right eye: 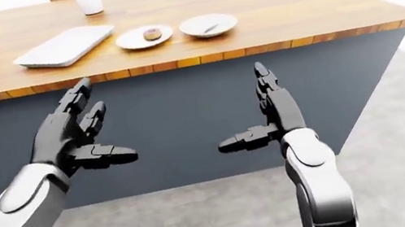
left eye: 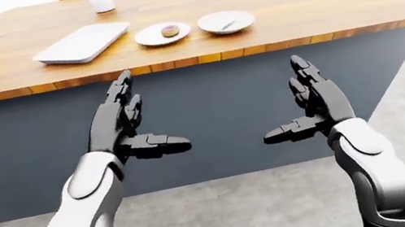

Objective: Move the dessert items from the plate to the tray.

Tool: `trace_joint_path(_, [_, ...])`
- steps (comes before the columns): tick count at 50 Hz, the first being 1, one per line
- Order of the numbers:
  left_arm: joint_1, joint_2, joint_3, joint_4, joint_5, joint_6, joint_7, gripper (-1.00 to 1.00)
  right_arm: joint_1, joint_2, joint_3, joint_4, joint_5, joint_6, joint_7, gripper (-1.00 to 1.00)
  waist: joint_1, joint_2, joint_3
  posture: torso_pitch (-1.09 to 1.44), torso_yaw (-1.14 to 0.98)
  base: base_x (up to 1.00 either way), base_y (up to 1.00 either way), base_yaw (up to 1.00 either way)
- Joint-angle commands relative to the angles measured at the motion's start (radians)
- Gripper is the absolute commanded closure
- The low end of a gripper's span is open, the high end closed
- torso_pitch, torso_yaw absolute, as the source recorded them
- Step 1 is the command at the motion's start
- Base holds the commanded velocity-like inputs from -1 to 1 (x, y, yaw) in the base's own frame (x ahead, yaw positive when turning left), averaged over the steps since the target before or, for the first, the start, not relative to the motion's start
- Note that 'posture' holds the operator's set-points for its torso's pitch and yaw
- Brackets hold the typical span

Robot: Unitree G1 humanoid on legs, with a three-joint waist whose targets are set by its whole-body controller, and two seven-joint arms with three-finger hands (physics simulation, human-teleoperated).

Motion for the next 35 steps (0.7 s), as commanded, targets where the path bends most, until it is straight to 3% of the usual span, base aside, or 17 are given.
trace_joint_path(1, [-0.039, 0.018, 0.02, -0.028, 0.006, -0.033, 0.008, -1.0, -0.035, -0.002, 0.011, -0.039, -0.001, -0.04, 0.011, -1.0, 0.007, 0.007, -0.018, 0.0, 0.0, 0.3, -0.17, 0.0])
trace_joint_path(2, [-0.045, 0.022, 0.023, -0.02, 0.006, -0.034, 0.008, -1.0, -0.038, -0.003, 0.016, -0.048, -0.007, -0.033, 0.013, -1.0, 0.005, 0.016, -0.016, 0.0, 0.0, 0.29, -0.07, 0.0])
trace_joint_path(4, [-0.046, 0.03, 0.025, -0.007, 0.007, -0.048, 0.002, -1.0, -0.055, -0.005, 0.013, -0.046, -0.009, -0.04, 0.019, -1.0, 0.008, 0.012, -0.01, 0.0, 0.0, 0.28, 0.0, 0.0])
trace_joint_path(7, [-0.058, 0.038, 0.026, 0.008, 0.011, -0.051, -0.001, -1.0, -0.078, -0.004, 0.002, -0.061, 0.013, -0.025, 0.027, -1.0, 0.003, 0.021, -0.025, 0.0, 0.0, 0.17, 0.09, 0.0])
trace_joint_path(8, [-0.068, 0.04, 0.028, -0.002, 0.009, -0.036, 0.0, -1.0, -0.088, -0.007, -0.003, -0.064, 0.019, -0.016, 0.025, -1.0, 0.016, 0.01, -0.024, 0.0, 0.0, 0.17, 0.0, 0.45])
trace_joint_path(12, [-0.104, 0.054, 0.032, -0.027, 0.0, 0.01, 0.002, -1.0, -0.108, -0.024, -0.022, -0.076, 0.048, 0.002, 0.023, -1.0, -0.006, 0.045, -0.026, 0.0, 0.0, 0.17, 0.0, 0.63])
trace_joint_path(14, [-0.128, 0.06, 0.035, -0.029, -0.004, 0.031, 0.005, -1.0, -0.117, -0.042, -0.029, -0.077, 0.056, 0.015, 0.031, -1.0, -0.022, 0.082, -0.033, 0.0, 0.0, 0.17, 0.05, 0.28])
trace_joint_path(15, [-0.141, 0.063, 0.034, -0.028, -0.005, 0.038, 0.007, -1.0, -0.124, -0.047, -0.039, -0.085, 0.074, 0.037, 0.042, -1.0, -0.016, 0.096, -0.067, 0.0, 0.0, 0.08, 0.0, 0.0])
trace_joint_path(16, [-0.158, 0.065, 0.032, -0.032, -0.007, 0.054, 0.01, -1.0, -0.137, -0.058, -0.049, -0.095, 0.084, 0.054, 0.046, -1.0, -0.005, 0.076, -0.041, 0.0, 0.0, 0.08, -0.24, 0.0])
trace_joint_path(17, [-0.168, 0.066, 0.028, -0.033, -0.007, 0.061, 0.012, -1.0, -0.145, -0.067, -0.056, -0.101, 0.092, 0.065, 0.048, -1.0, -0.015, 0.105, -0.021, 0.0, 0.0, 0.21, -0.58, 0.0])
trace_joint_path(18, [-0.178, 0.066, 0.029, -0.041, -0.01, 0.075, 0.015, -1.0, -0.148, -0.072, -0.06, -0.108, 0.099, 0.075, 0.047, -1.0, -0.011, 0.112, -0.012, 0.0, 0.0, 0.3, -0.67, 0.0])
trace_joint_path(21, [-0.195, 0.065, 0.023, -0.05, -0.013, 0.092, 0.019, -1.0, -0.143, -0.078, -0.062, -0.122, 0.114, 0.084, 0.047, -1.0, -0.009, 0.115, -0.015, 0.0, 0.0, 0.37, -0.72, 0.0])
trace_joint_path(30, [-0.21, 0.066, 0.011, -0.043, -0.005, 0.097, 0.016, -1.0, -0.163, -0.107, -0.082, -0.139, 0.132, 0.113, 0.048, -1.0, 0.007, 0.098, -0.025, 0.0, 0.0, 0.38, -0.57, 0.0])
trace_joint_path(33, [-0.206, 0.063, 0.005, -0.039, 0.003, 0.087, 0.014, -1.0, -0.169, -0.102, -0.091, -0.14, 0.145, 0.118, 0.037, -1.0, 0.021, 0.059, -0.028, 0.0, 0.0, 0.38, -0.37, 0.0])
trace_joint_path(34, [-0.206, 0.062, 0.004, -0.038, 0.005, 0.085, 0.012, -1.0, -0.176, -0.095, -0.103, -0.142, 0.164, 0.124, 0.03, -1.0, 0.003, 0.065, -0.022, 0.0, 0.0, 0.2, 0.0, -0.69])
trace_joint_path(35, [-0.206, 0.062, 0.004, -0.038, 0.007, 0.084, 0.011, -1.0, -0.175, -0.098, -0.104, -0.144, 0.17, 0.126, 0.026, -1.0, 0.003, 0.027, -0.04, 0.0, 0.0, 0.09, 0.0, -0.91])
